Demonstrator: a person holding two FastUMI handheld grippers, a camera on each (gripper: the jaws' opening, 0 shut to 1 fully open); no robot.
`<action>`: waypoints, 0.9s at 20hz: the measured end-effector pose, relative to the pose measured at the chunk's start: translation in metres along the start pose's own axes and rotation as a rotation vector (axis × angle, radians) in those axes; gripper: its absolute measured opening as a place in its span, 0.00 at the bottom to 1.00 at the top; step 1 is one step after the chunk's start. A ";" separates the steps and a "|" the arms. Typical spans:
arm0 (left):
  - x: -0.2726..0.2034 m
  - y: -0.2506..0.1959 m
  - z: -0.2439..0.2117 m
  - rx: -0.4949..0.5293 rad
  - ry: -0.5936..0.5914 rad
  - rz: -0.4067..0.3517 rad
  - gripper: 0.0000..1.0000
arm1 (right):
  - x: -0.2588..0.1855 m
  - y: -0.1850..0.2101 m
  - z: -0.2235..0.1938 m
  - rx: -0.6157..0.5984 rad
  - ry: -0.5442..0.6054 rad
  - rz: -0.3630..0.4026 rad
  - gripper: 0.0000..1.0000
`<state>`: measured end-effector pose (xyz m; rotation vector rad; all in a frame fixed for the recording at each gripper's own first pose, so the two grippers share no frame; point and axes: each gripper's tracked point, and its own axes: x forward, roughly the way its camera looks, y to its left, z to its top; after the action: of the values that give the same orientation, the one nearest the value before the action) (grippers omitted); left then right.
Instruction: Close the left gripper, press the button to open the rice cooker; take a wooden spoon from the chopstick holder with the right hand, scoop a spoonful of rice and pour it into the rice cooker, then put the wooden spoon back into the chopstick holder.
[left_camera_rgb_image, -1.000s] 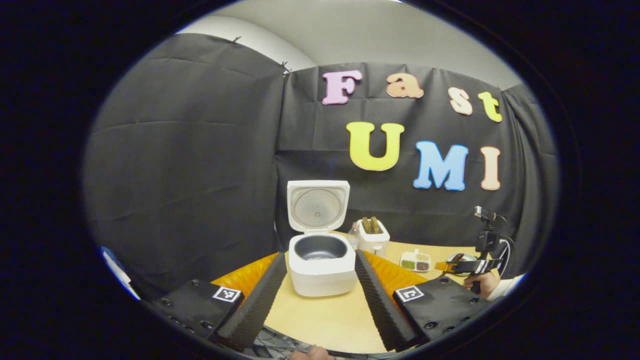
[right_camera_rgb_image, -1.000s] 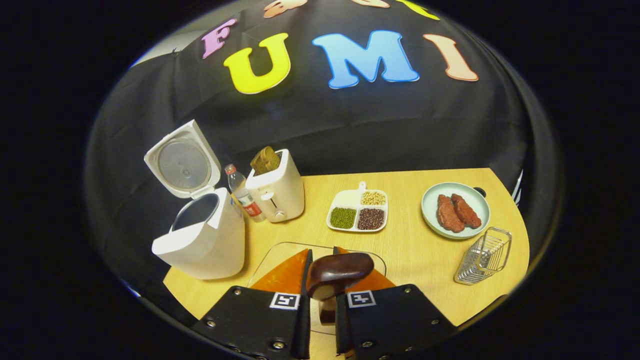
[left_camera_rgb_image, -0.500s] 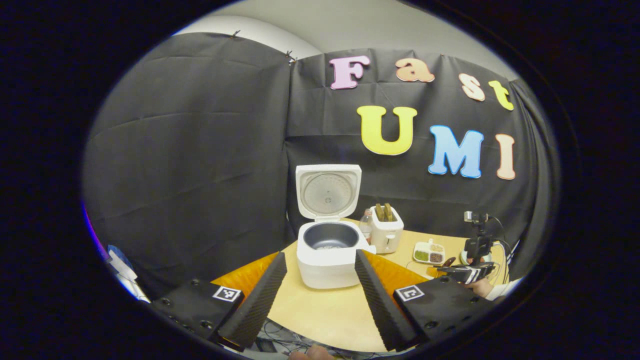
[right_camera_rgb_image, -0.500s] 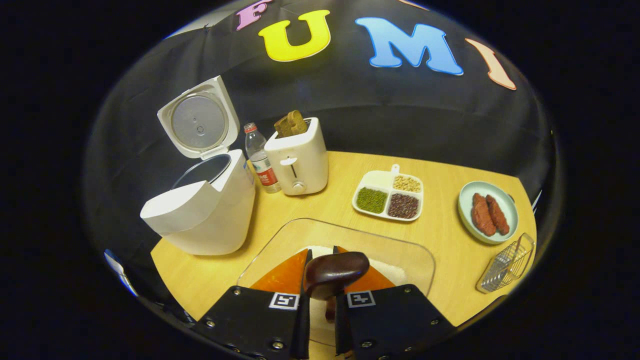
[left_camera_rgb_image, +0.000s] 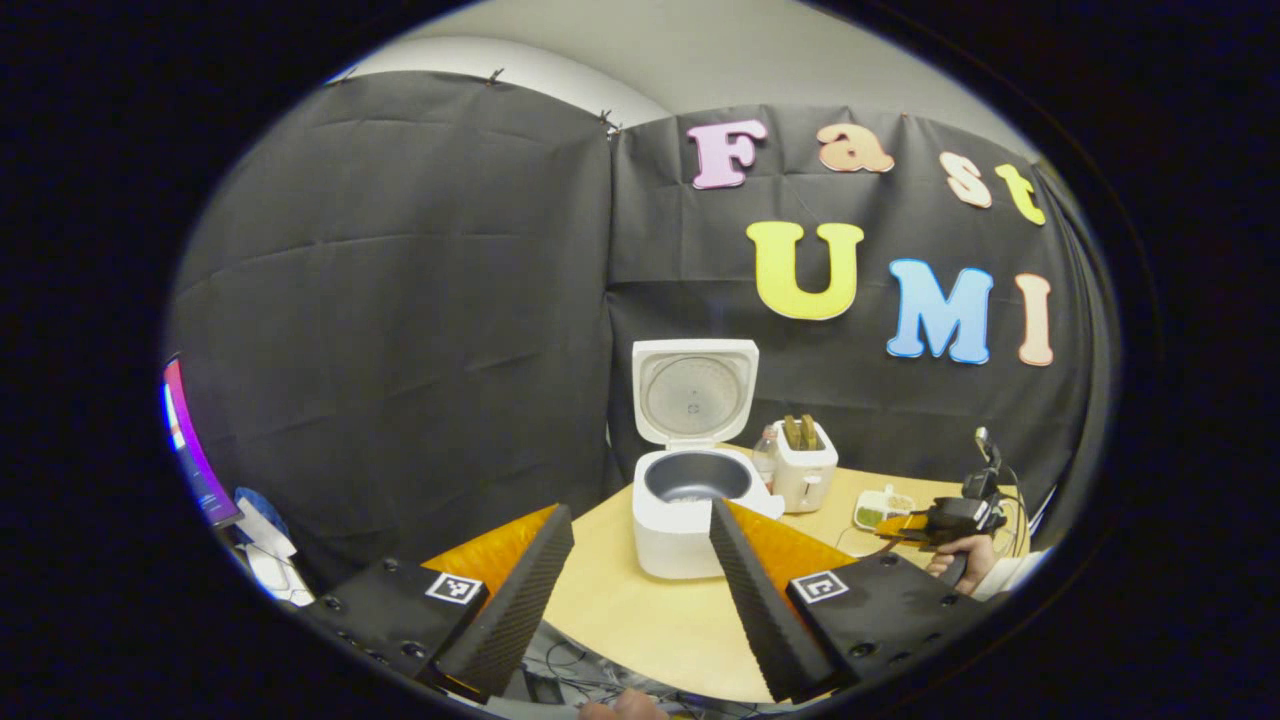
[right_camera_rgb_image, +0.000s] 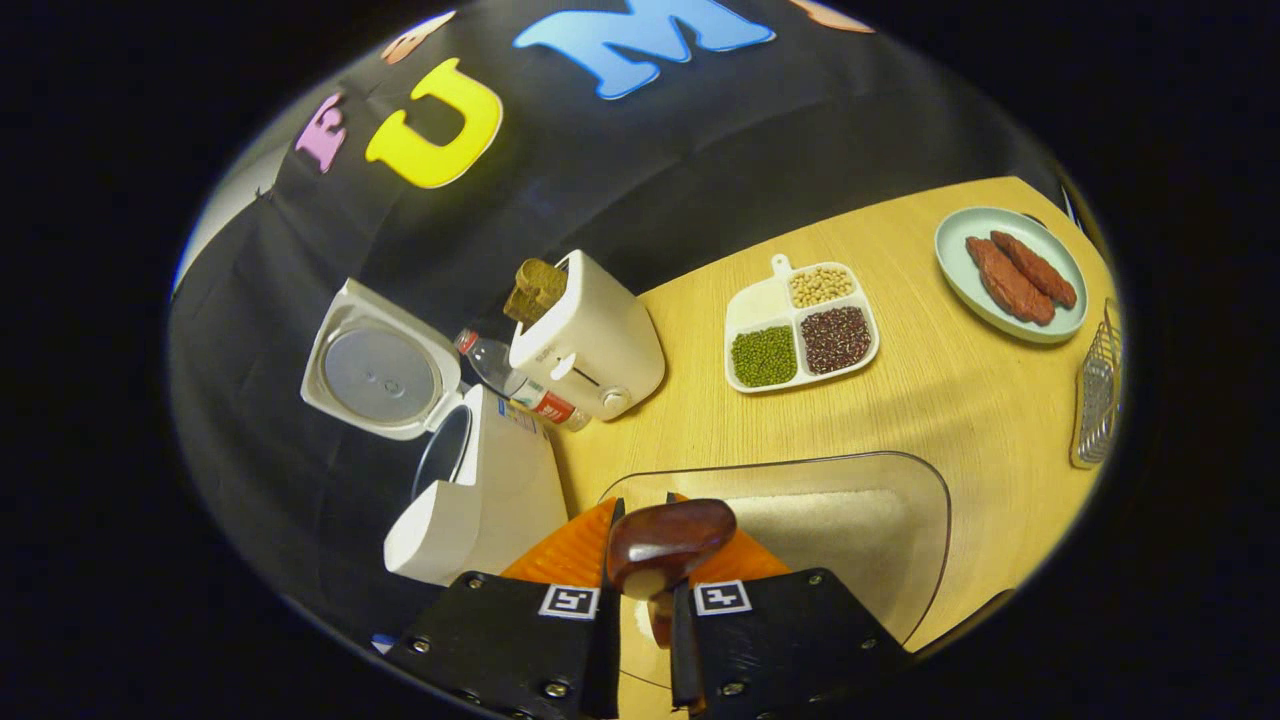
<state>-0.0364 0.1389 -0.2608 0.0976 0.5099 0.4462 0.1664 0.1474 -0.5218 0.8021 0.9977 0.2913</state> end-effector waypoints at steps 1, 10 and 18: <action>-0.002 0.000 0.002 0.007 -0.002 0.001 0.94 | -0.002 0.000 0.004 0.042 -0.003 0.020 0.20; -0.001 -0.008 0.015 0.013 -0.028 -0.018 0.94 | -0.042 0.026 0.035 0.150 -0.057 0.125 0.20; -0.009 0.019 0.019 0.004 -0.047 0.010 0.94 | -0.051 0.115 0.057 0.270 -0.068 0.273 0.20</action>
<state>-0.0416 0.1522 -0.2369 0.1139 0.4639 0.4515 0.2020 0.1714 -0.3909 1.1907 0.8740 0.3649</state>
